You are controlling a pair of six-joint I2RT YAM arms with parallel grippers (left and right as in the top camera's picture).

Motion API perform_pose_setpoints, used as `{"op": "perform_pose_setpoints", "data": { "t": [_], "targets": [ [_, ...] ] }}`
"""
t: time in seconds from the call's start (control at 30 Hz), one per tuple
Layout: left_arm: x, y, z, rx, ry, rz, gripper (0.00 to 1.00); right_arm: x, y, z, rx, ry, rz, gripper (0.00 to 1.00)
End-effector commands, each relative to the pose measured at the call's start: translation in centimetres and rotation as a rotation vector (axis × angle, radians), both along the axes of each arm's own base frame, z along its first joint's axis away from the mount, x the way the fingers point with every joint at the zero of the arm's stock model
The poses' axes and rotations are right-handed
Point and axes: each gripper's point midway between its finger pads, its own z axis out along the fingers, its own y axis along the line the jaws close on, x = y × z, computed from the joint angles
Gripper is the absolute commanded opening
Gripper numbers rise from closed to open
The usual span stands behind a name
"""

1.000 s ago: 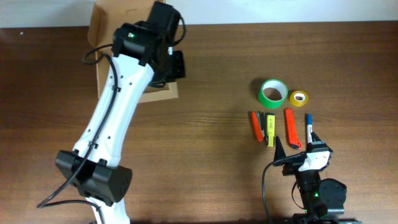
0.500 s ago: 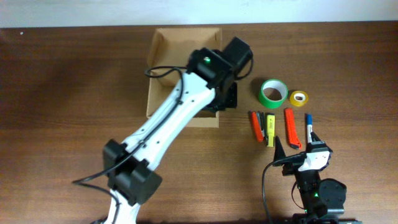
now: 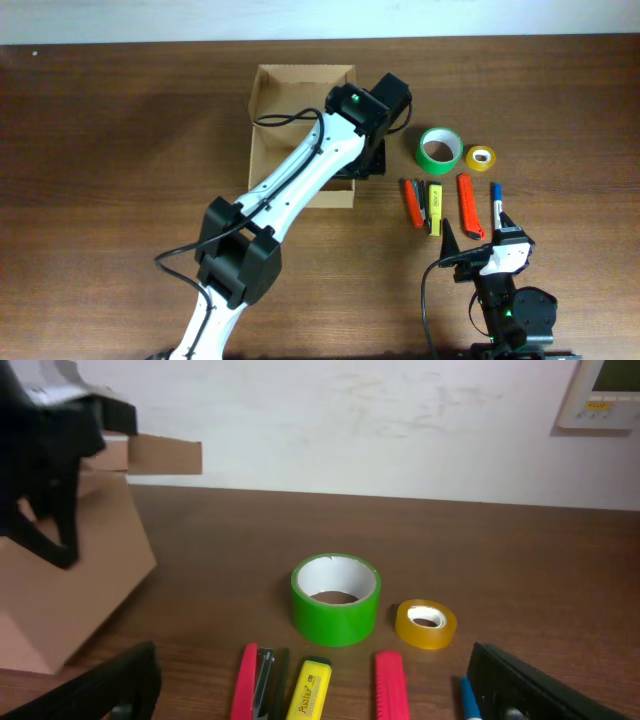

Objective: Pack container
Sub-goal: 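Drag the box with the left gripper rightward toward the tapes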

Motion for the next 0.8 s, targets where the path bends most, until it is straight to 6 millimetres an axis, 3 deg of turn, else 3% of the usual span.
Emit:
{"op": "perform_pose_setpoints", "data": {
  "t": [0.0,0.5,0.77],
  "targets": [
    [1.0,0.1,-0.9,0.023,-0.024,0.036,0.02,0.0,0.3,-0.4,0.008,0.005,0.010,0.99],
    [2.0,-0.8,-3.7,0.021,-0.018,0.049,0.02,0.0,0.3,-0.4,0.008,0.005,0.010,0.99],
    [2.1,-1.0,-3.9,0.019,-0.021,0.049,0.02,0.0,0.3,-0.4,0.008,0.005,0.010,0.99]
  ]
}}
